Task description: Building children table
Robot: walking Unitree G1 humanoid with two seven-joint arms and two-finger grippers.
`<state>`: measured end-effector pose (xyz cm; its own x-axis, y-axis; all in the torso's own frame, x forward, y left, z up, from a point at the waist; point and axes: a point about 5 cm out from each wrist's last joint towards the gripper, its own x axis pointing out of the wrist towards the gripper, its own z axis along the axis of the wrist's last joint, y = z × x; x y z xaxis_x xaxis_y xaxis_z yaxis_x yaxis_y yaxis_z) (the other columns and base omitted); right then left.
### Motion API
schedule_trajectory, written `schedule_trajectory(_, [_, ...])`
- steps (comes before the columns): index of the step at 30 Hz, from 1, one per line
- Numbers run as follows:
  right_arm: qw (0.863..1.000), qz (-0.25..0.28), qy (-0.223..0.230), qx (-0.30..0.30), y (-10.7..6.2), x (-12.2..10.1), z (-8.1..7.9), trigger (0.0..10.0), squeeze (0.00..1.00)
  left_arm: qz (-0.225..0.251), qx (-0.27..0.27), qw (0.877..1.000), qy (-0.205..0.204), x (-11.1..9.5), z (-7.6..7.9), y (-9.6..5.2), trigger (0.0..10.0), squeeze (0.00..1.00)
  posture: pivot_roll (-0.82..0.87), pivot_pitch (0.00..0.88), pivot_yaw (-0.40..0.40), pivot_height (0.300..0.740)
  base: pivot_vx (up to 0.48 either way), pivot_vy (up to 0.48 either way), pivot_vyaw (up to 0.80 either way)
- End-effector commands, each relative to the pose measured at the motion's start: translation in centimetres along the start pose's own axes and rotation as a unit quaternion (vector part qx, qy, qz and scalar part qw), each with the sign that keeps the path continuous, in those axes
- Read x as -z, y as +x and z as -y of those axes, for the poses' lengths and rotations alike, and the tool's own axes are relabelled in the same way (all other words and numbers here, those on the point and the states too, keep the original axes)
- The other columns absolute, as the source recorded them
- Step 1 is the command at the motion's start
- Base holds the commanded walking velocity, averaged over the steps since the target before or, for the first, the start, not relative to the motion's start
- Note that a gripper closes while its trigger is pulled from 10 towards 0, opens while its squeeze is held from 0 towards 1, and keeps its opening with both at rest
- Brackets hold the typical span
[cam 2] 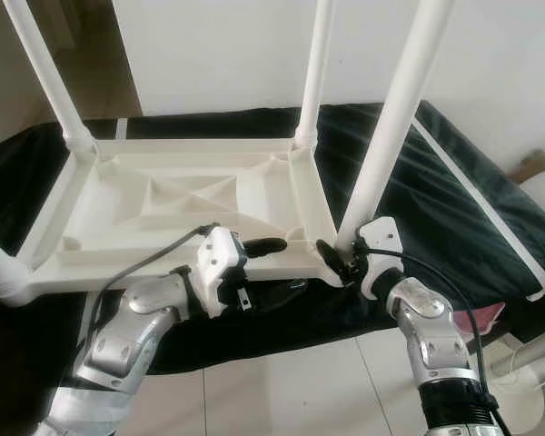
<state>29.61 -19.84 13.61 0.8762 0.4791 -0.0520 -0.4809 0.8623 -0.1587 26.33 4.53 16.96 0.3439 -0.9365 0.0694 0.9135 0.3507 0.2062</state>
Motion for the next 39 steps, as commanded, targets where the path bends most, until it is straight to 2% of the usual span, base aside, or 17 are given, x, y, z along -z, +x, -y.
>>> schedule_trajectory(1, [1.0,-0.019,-0.001,-0.02,-0.2,1.0,-0.4,0.0,0.0,0.004,-0.021,1.0,0.005,-0.3,-0.2,0.0,10.0,0.0,-0.01,0.003,-0.054,0.74,0.0,0.0,0.0])
schedule_trajectory(8, [1.0,-0.022,0.007,-0.019,-0.5,1.4,-0.3,0.0,0.0,0.003,-0.017,1.0,0.007,-0.3,-0.2,0.0,10.0,0.0,-0.01,0.001,-0.046,0.74,0.0,0.0,0.0])
schedule_trajectory(9, [1.0,-0.022,0.013,-0.014,-0.6,1.5,-0.2,3.4,0.0,0.003,-0.016,1.0,0.007,-0.3,-0.2,0.1,10.0,0.0,-0.01,0.002,-0.045,0.74,0.0,0.0,0.0])
schedule_trajectory(10, [1.0,-0.022,0.013,-0.014,-0.6,1.5,-0.2,3.4,0.0,0.003,-0.016,1.0,0.007,-0.3,-0.2,0.1,10.0,0.0,-0.01,0.002,-0.045,0.74,0.0,0.0,0.0])
schedule_trajectory(11, [1.0,-0.022,0.017,-0.01,-0.6,1.5,-0.2,9.0,0.0,0.003,-0.015,1.0,0.007,-0.3,-0.2,0.1,10.0,0.0,-0.02,0.001,-0.044,0.74,0.0,0.0,0.0])
schedule_trajectory(12, [1.0,-0.022,0.017,-0.01,-0.6,1.5,-0.2,9.0,0.0,0.003,-0.015,1.0,0.007,-0.3,-0.2,0.1,10.0,0.0,-0.02,0.001,-0.044,0.74,0.0,0.0,0.0])
schedule_trajectory(13, [0.999,-0.02,0.024,-0.007,-0.6,1.4,-0.3,10.0,0.0,0.002,-0.014,1.0,0.007,-0.3,-0.2,0.1,10.0,0.0,-0.02,0.001,-0.043,0.74,0.0,0.0,0.0])
schedule_trajectory(21, [0.998,0.0,0.037,0.055,-0.3,0.6,-0.4,10.0,0.0,0.002,-0.011,1.0,0.005,-0.2,-0.1,0.2,10.0,0.0,-0.02,0.005,-0.044,0.74,0.0,0.0,0.0])
schedule_trajectory(26, [0.989,-0.013,0.025,0.144,0.0,0.7,-0.4,10.0,0.0,0.003,-0.01,1.0,0.003,-0.2,0.0,0.1,10.0,0.0,-0.02,0.012,-0.043,0.74,0.0,0.0,0.0])
schedule_trajectory(28, [0.989,-0.013,0.025,0.144,0.0,0.7,-0.4,10.0,0.0,0.003,-0.01,1.0,0.003,-0.2,0.0,0.1,10.0,0.0,-0.02,0.012,-0.043,0.74,0.0,0.0,0.0])
schedule_trajectory(30, [0.976,-0.023,0.053,0.212,0.1,0.8,-0.4,10.0,0.0,0.013,-0.009,1.0,0.0,-0.4,0.0,0.0,10.0,0.0,-0.03,0.016,-0.044,0.74,0.0,0.0,0.0])
schedule_trajectory(31, [0.976,-0.023,0.053,0.212,0.1,0.8,-0.4,10.0,0.0,0.013,-0.009,1.0,0.0,-0.4,0.0,0.0,10.0,0.0,-0.03,0.016,-0.044,0.74,0.0,0.0,0.0])
schedule_trajectory(33, [0.957,-0.03,0.085,0.275,0.3,1.0,-0.7,10.0,0.0,0.019,-0.01,1.0,-0.002,-0.5,-0.1,-0.1,10.0,0.0,-0.02,0.023,-0.048,0.74,0.0,0.0,0.0])
schedule_trajectory(35, [0.957,-0.03,0.085,0.275,0.3,1.0,-0.7,10.0,0.0,0.019,-0.01,1.0,-0.002,-0.5,-0.1,-0.1,10.0,0.0,-0.02,0.023,-0.048,0.74,0.0,0.0,0.0])
schedule_trajectory(36, [0.951,-0.031,0.092,0.292,0.4,1.0,-1.1,10.0,0.0,0.019,-0.011,1.0,-0.002,-0.5,-0.1,-0.1,10.0,0.0,-0.02,0.024,-0.049,0.74,0.0,0.0,0.0])
schedule_trajectory(38, [0.929,-0.027,0.108,0.353,0.7,1.0,-2.0,10.0,0.0,0.016,-0.014,1.0,-0.003,-0.4,0.0,-0.1,10.0,0.0,-0.02,0.034,-0.053,0.74,0.0,0.0,0.0])
schedule_trajectory(39, [0.929,-0.027,0.108,0.353,0.7,1.0,-2.0,10.0,0.0,0.016,-0.014,1.0,-0.003,-0.4,0.0,-0.1,10.0,0.0,-0.02,0.034,-0.053,0.74,0.0,0.0,0.0])
